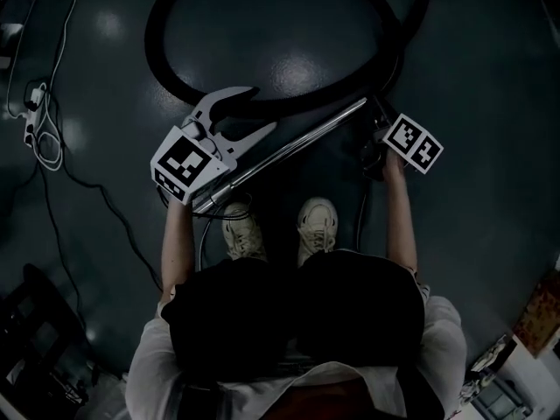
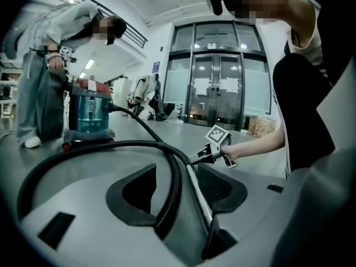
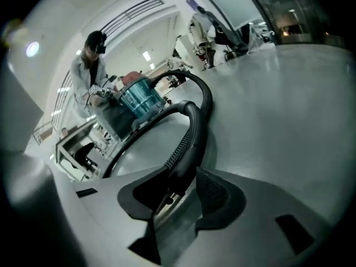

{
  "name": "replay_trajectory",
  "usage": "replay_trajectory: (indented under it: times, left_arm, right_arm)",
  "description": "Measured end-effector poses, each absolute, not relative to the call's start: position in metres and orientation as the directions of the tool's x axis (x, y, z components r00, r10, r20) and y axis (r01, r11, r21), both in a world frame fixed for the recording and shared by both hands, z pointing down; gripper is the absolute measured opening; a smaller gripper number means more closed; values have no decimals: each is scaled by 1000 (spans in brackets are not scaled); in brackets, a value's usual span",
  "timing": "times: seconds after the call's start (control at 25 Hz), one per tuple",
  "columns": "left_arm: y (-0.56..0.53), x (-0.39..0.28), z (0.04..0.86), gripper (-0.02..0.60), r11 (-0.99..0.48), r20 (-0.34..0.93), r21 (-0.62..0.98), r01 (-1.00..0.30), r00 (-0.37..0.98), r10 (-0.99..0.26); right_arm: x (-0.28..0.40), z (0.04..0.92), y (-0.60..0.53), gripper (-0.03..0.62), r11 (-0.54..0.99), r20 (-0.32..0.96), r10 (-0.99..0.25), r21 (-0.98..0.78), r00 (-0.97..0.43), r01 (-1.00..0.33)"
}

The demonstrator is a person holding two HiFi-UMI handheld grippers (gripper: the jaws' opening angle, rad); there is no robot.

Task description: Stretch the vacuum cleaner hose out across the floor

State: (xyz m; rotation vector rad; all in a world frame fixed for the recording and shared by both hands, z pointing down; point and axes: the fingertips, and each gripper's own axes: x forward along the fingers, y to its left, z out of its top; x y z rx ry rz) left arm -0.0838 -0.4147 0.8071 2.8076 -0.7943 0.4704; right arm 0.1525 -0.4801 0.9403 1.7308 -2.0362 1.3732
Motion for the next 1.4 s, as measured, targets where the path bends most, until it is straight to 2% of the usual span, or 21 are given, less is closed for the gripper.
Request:
replay_trajectory:
  times: [0.32, 0.56, 0.84, 1.04, 1.4]
  left_arm:
    - [-407, -56, 833, 239, -860, 360, 170, -481, 843, -400]
    - [-395, -49, 851, 239, -866, 375, 198, -460, 851, -366]
    - [-396, -43, 857, 239, -868, 379, 208, -451, 855, -354]
    - [-380, -44, 916, 239, -888, 570, 129, -441, 766, -297]
    - [-368, -37, 949, 239, -872, 660, 276, -404, 740, -134]
  right_arm:
    - [113, 948, -438, 141, -177, 558, -632, -780, -538, -601]
    - [42, 957, -391, 141, -237, 474, -500, -880, -725, -411]
    - [5, 976, -401, 169, -236, 482, -437, -876, -760, -420]
    - [1, 967, -410, 169, -247, 488, -496, -872, -718, -423]
    - [-2, 975, -410, 172, -287, 486, -485, -874, -727, -393]
